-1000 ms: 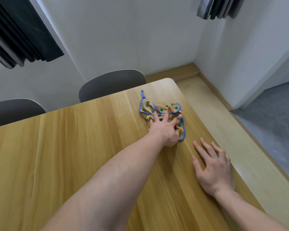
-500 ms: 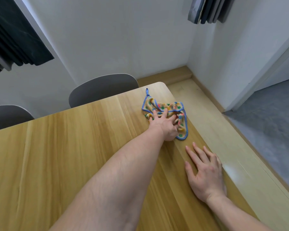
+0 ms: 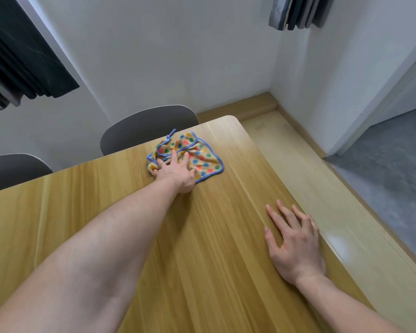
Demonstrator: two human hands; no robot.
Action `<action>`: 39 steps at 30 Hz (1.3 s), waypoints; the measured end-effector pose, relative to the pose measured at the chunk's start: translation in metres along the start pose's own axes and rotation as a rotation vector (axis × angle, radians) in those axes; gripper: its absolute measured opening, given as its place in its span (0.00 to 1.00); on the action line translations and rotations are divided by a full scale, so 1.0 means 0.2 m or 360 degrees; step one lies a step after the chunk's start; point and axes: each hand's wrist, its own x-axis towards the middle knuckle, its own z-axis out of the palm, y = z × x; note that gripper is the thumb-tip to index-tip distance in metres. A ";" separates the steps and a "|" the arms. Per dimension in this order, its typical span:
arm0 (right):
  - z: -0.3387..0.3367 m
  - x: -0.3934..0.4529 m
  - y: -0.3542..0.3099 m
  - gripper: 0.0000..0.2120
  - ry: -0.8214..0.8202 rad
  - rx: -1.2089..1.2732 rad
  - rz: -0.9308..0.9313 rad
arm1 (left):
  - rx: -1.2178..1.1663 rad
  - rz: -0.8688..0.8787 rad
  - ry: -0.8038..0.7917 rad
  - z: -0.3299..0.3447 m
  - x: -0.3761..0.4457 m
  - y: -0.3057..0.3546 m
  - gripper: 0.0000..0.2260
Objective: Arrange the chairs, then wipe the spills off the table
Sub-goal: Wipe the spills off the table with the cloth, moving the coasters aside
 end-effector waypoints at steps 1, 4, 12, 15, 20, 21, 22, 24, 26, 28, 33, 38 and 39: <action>0.00 0.00 0.00 0.28 -0.0002 0.0002 0.0004 | -0.0003 0.0006 -0.0003 0.00 0.00 0.02 0.30; 0.00 0.00 0.00 0.28 -0.0003 0.0007 0.0009 | 0.0026 0.0118 -0.0006 0.00 0.02 0.10 0.28; 0.01 0.01 0.00 0.28 -0.0010 -0.0047 0.0019 | 0.0087 0.0424 0.0036 0.00 0.08 0.55 0.28; 0.01 0.01 0.00 0.28 0.0001 -0.0035 0.0023 | 0.0092 0.0488 0.0073 0.00 0.11 0.66 0.28; 0.01 0.01 0.00 0.28 -0.0007 -0.0045 0.0026 | 0.0094 0.0516 0.0085 -0.02 0.12 0.67 0.29; 0.01 0.01 0.00 0.28 -0.0009 -0.0043 0.0038 | 0.0093 0.0525 0.0090 -0.02 0.12 0.66 0.29; 0.00 0.00 -0.01 0.28 -0.0007 -0.0037 0.0045 | 0.0093 0.0531 0.0094 -0.02 0.11 0.65 0.29; 0.00 0.00 -0.01 0.28 -0.0006 -0.0027 0.0049 | 0.0084 0.0524 0.0084 -0.03 0.11 0.61 0.30; -0.01 0.01 -0.02 0.28 -0.0023 -0.0034 0.0057 | 0.0067 0.0478 0.0070 -0.04 0.10 0.54 0.30; -0.02 0.01 -0.02 0.28 -0.0033 -0.0047 0.0062 | 0.0055 0.0422 0.0065 -0.03 0.09 0.45 0.30; -0.03 0.00 -0.04 0.28 -0.0035 -0.0054 0.0077 | 0.0036 0.0304 0.0063 -0.02 0.07 0.14 0.31; -0.05 -0.02 -0.07 0.27 -0.0091 -0.0126 0.0069 | 0.0012 0.0185 0.0065 0.00 0.00 -0.20 0.32; -0.05 -0.02 -0.08 0.27 -0.0091 -0.0152 0.0065 | 0.0006 0.0160 0.0066 0.01 -0.02 -0.27 0.32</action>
